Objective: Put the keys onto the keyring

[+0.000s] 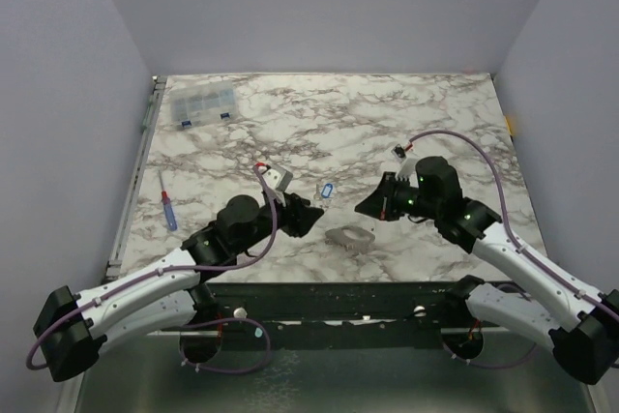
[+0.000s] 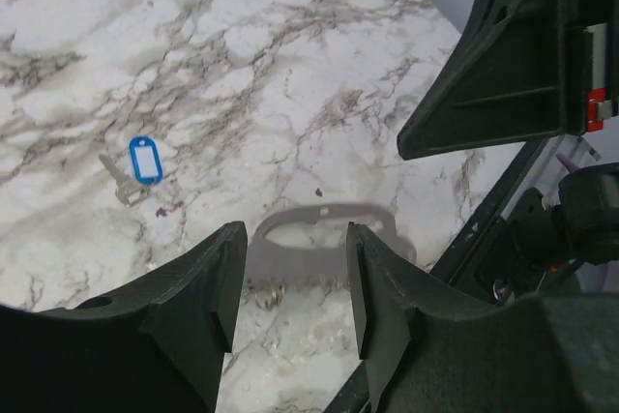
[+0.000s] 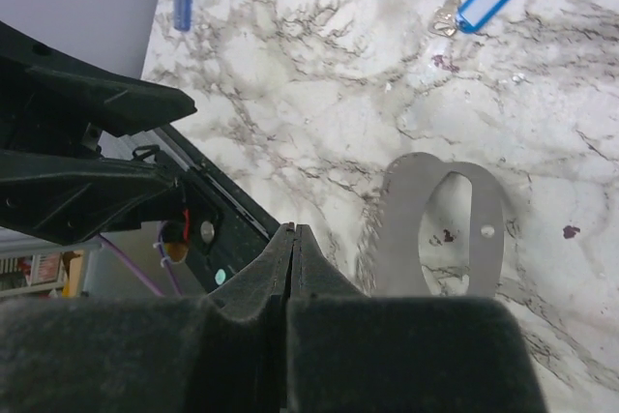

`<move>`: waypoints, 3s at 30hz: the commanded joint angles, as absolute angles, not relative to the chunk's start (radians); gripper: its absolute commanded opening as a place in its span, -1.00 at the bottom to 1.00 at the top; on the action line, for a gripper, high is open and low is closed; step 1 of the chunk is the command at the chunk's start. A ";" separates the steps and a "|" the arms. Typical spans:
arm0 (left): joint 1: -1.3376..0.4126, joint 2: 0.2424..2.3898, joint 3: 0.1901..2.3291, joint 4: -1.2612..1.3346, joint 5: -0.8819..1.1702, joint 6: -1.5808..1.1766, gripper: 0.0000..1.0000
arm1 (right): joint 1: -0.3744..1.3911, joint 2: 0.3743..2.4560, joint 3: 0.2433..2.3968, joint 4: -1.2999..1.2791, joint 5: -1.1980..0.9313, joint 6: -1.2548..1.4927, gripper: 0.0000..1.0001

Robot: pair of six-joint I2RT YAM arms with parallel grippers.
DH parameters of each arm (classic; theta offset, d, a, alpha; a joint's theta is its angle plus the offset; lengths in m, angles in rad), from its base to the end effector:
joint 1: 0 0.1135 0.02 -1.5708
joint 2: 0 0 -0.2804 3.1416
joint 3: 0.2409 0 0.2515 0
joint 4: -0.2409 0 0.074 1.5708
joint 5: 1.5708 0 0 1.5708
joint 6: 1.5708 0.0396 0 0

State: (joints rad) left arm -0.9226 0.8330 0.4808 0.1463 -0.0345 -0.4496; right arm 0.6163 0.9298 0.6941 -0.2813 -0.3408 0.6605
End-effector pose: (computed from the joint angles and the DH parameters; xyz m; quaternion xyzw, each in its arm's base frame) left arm 0.1173 -0.1526 0.2698 0.1712 0.7569 -0.3891 0.4964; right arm 0.1560 0.1267 0.2845 -0.0664 0.8535 0.4130 0.3106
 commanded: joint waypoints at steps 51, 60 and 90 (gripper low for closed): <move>-1.108 1.767 0.945 -0.126 -0.087 0.100 0.19 | 0.670 0.724 0.649 -0.692 0.218 0.920 0.22; -1.037 1.837 0.955 -0.156 -0.283 0.049 0.02 | 0.670 0.745 0.662 -0.685 0.233 0.893 0.25; -0.900 1.267 0.913 -0.283 -0.370 -0.078 0.98 | 0.670 1.070 0.607 -0.413 -0.144 0.846 0.18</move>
